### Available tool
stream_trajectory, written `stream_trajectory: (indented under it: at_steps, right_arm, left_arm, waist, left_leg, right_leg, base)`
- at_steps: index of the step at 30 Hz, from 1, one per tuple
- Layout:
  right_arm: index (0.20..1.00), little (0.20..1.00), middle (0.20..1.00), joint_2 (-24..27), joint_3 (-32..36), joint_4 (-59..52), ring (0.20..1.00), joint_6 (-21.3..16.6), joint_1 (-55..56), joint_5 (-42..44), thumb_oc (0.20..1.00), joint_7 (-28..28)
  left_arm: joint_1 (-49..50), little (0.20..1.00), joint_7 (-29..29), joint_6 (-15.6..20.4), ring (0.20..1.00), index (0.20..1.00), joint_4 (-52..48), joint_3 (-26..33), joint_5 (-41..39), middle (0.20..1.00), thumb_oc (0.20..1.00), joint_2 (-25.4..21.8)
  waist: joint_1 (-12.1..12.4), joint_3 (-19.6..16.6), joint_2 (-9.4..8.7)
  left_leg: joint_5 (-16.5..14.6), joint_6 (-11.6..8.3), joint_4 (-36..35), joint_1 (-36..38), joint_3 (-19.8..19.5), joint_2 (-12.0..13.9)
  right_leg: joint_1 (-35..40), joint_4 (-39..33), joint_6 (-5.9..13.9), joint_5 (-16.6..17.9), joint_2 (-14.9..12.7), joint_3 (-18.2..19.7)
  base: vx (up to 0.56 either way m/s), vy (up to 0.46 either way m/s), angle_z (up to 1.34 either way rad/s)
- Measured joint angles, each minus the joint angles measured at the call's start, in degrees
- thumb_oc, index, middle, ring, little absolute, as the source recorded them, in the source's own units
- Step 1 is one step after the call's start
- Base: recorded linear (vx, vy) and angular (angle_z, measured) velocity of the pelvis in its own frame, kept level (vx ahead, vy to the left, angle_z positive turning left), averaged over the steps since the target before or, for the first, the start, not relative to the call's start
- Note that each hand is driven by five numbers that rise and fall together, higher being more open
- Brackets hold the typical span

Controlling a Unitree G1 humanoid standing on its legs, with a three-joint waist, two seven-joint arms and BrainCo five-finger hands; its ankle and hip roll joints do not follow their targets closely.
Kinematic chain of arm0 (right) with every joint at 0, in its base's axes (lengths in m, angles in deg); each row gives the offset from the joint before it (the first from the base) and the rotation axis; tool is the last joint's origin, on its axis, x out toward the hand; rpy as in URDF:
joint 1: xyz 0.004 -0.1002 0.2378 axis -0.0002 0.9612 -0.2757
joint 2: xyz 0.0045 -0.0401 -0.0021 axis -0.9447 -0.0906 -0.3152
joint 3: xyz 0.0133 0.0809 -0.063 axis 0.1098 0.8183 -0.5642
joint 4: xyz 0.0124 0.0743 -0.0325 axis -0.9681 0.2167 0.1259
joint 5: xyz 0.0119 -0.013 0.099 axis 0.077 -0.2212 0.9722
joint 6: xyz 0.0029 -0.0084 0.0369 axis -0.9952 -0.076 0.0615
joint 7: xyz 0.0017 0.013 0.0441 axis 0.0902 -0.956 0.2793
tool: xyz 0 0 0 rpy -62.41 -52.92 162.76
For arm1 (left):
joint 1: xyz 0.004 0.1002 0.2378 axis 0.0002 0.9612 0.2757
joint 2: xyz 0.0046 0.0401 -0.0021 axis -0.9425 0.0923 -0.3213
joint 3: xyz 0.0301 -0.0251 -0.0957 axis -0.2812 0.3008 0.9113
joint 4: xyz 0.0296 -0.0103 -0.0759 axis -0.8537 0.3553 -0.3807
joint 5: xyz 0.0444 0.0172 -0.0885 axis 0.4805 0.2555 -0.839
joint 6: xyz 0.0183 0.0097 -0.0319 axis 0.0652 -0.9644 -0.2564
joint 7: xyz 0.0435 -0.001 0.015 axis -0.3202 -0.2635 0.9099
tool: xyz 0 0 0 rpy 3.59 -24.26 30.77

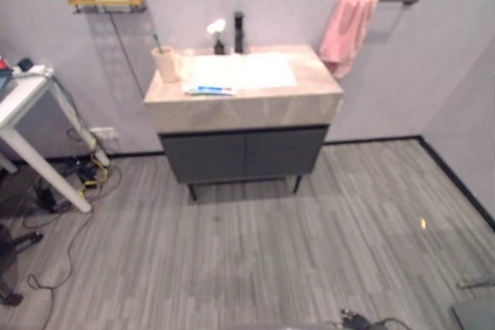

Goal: Put brush and paste in cup on sink, flatten towel.

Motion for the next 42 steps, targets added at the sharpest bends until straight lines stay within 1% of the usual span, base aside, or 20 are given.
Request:
stream_trajectory:
  at_steps: [17, 24, 27, 29, 31, 32, 33, 35, 36, 37, 38, 39, 40, 41, 42]
  right_arm:
    - [1.0, 1.0, 1.0, 0.1, 0.1, 0.2, 1.0, 0.0, -0.1, -0.3, 1.0, -0.1]
    - [1.0, 1.0, 1.0, 0.1, 0.1, 1.5, 1.0, 0.0, -0.4, -0.3, 1.0, 0.0]
    - [1.0, 1.0, 1.0, 0.9, 0.3, 2.4, 1.0, 0.1, -0.4, -0.3, 1.0, -0.1]
    - [1.0, 1.0, 1.0, 1.5, 0.4, 2.8, 1.0, 0.2, -0.6, -0.3, 1.0, -0.1]
    - [1.0, 1.0, 1.0, 1.9, 0.4, 2.9, 1.0, 0.3, -0.6, -0.3, 1.0, -0.1]
    - [1.0, 1.0, 1.0, 2.0, 0.4, 3.0, 1.0, 0.3, -0.8, -0.3, 1.0, -0.1]
    - [1.0, 1.0, 1.0, 2.0, 0.4, 3.4, 1.0, 0.3, -1.0, -0.3, 1.0, -0.1]
    - [1.0, 1.0, 1.0, 2.1, 0.4, 3.7, 1.0, 0.3, -1.8, -0.2, 1.0, -0.2]
    - [1.0, 1.0, 1.0, 2.1, 0.4, 3.5, 1.0, 0.3, -1.9, -0.2, 1.0, -0.2]
    - [1.0, 1.0, 1.0, 1.9, 0.4, 3.5, 1.0, 0.3, -2.2, -0.2, 1.0, -0.2]
    - [1.0, 1.0, 1.0, 2.0, 0.5, 3.7, 1.0, 0.3, -3.6, 0.0, 1.0, -0.2]
    - [1.0, 1.0, 1.0, 2.0, 0.4, 3.7, 1.0, 0.4, -3.8, 0.0, 1.0, -0.3]
    - [1.0, 1.0, 1.0, 2.2, 0.4, 3.7, 1.0, 0.3, -4.3, 0.0, 1.0, -0.5]
    - [1.0, 1.0, 1.0, 2.4, 0.3, 3.5, 1.0, 0.0, -4.7, 0.0, 1.0, -1.0]
    - [1.0, 1.0, 1.0, 2.4, 0.4, 3.7, 1.0, 0.1, -4.7, 0.0, 1.0, -1.2]
  left_arm:
    - [0.5, 1.0, 0.0, 0.0, 1.0, 1.0, 0.1, 0.0, -0.7, 1.0, 1.0, 0.3]
    - [0.4, 1.0, 0.0, 0.0, 1.0, 1.0, 0.1, 0.0, -1.0, 1.0, 1.0, 0.5]
    - [0.3, 1.0, 0.0, 0.0, 1.0, 1.0, 0.2, -0.1, -1.1, 1.0, 1.0, 0.7]
    - [-1.4, 1.0, -0.1, -0.1, 1.0, 1.0, 1.2, 0.0, -1.1, 1.0, 1.0, 0.5]
    - [-1.7, 1.0, -0.1, -0.2, 1.0, 1.0, 1.2, 0.1, -1.3, 1.0, 1.0, 0.6]
    - [-1.7, 1.0, -0.1, -0.3, 1.0, 1.0, 1.5, 0.1, -1.7, 1.0, 1.0, 0.5]
    - [-2.2, 1.0, -0.1, -0.3, 1.0, 1.0, 1.8, 0.1, -1.7, 1.0, 1.0, 0.3]
    - [-2.6, 1.0, 0.0, -0.3, 1.0, 1.0, 1.9, 0.2, -1.9, 1.0, 1.0, 0.0]
    - [-3.5, 1.0, 0.0, -0.3, 1.0, 1.0, 2.3, 0.3, -2.1, 1.0, 1.0, -0.3]
    - [-4.2, 1.0, 0.0, -0.4, 1.0, 1.0, 2.4, 0.8, -2.2, 1.0, 1.0, -0.5]
    - [-5.8, 1.0, 0.0, -0.3, 1.0, 1.0, 2.4, 2.4, -2.3, 1.0, 1.0, -1.2]
    - [-6.1, 1.0, 0.0, -0.4, 1.0, 1.0, 2.2, 2.4, -2.4, 1.0, 1.0, -1.3]
    - [-5.8, 1.0, 0.0, -0.4, 1.0, 1.0, 2.3, 2.4, -2.7, 1.0, 1.0, -1.3]
    - [-6.3, 1.0, 0.0, -1.1, 1.0, 1.0, 2.8, 2.5, -2.7, 1.0, 1.0, -1.6]
    - [-6.3, 1.0, 0.0, -1.3, 1.0, 1.0, 2.9, 2.4, -2.7, 1.0, 1.0, -1.7]
  waist:
    - [-0.1, -0.3, 0.86]
    - [0.0, 0.1, 1.28]
    - [0.1, 0.9, 1.31]
    - [0.0, 1.8, 1.45]
    - [0.1, 2.1, 1.17]
    - [0.2, 2.5, 0.88]
    - [0.1, 2.9, 0.58]
    - [0.3, 4.0, -0.02]
    - [-0.1, 4.5, -0.82]
    - [-0.1, 5.1, -1.62]
    - [0.2, 7.7, -3.91]
    - [0.6, 8.0, -4.55]
    - [0.6, 8.1, -4.71]
    - [-0.3, 8.7, -4.92]
    - [-0.3, 8.8, -4.76]
  left_leg:
    - [0.0, -0.02, 0.0, -0.2, 0.0, 0.0]
    - [0.0, -0.08, 0.0, -0.4, -0.4, 0.1]
    - [0.0, -0.76, 0.9, -1.1, -1.0, 0.3]
    - [-0.2, -1.26, 2.4, -2.7, -2.3, 0.3]
    - [0.0, -1.54, 2.6, -3.2, -2.8, 0.5]
    - [0.1, -2.03, 3.0, -3.7, -3.2, 0.9]
    - [-0.1, -2.46, 4.0, -4.4, -3.6, 0.9]
    - [0.4, -3.33, 5.5, -5.5, -3.7, 1.2]
    - [0.7, -4.15, 8.4, -7.5, -4.1, 0.7]
    - [1.5, -5.39, 10.1, -8.8, -4.2, 0.3]
    - [3.5, -8.4, 17.7, -13.4, -4.1, -1.1]
    - [3.4, -8.26, 19.7, -14.6, -3.4, -1.1]
    - [3.1, -7.83, 21.0, -16.0, -2.2, -0.6]
    - [3.1, -7.68, 21.8, -18.0, 2.8, 0.3]
    - [3.1, -7.66, 19.9, -18.2, 3.9, 0.2]
  right_leg:
    - [-0.3, 0.1, 0.19, -0.2, 0.1, 0.0]
    - [-0.2, 0.0, 0.1, -0.3, 0.1, -0.4]
    - [-0.1, 0.4, 0.17, -0.6, 0.5, -0.9]
    - [-0.5, 0.4, -0.01, -0.7, 0.5, -1.9]
    - [-0.7, 0.4, -0.26, -0.9, 0.8, -2.1]
    - [-0.9, 0.4, -0.54, -1.0, 1.3, -2.2]
    - [-1.2, 0.1, -1.05, -1.4, 1.3, -2.3]
    - [-1.1, 0.4, -1.25, -1.5, 2.1, -2.3]
    - [-1.5, 0.4, -1.79, -1.9, 2.1, -2.1]
    - [-2.1, 0.2, -2.07, -2.0, 1.8, -1.9]
    - [-2.0, 0.0, -3.32, -2.0, 0.9, -1.9]
    - [-1.8, 0.0, -4.24, -1.5, 0.6, -2.2]
    - [-1.7, -0.1, -4.99, -1.3, 0.7, -2.7]
    - [-1.6, -0.1, -5.85, -1.7, 0.7, -5.4]
    - [-1.6, -0.1, -5.67, -2.0, 0.9, -5.6]
  base:
    - [0.0, -0.002, 0.0]
    - [0.01, -0.063, 0.03]
    - [0.02, -0.105, 0.12]
    - [0.03, -0.119, 0.27]
    - [0.02, -0.134, 0.16]
    - [0.01, -0.139, 0.19]
    - [0.01, -0.136, 0.15]
    - [0.0, -0.131, 0.23]
    - [-0.01, -0.104, 0.43]
    - [-0.01, -0.099, 0.62]
    - [0.03, -0.089, 0.34]
    - [0.04, -0.063, 0.19]
    - [0.1, -0.014, 0.33]
    - [0.07, 0.018, 0.55]
    - [0.16, 0.068, 0.63]
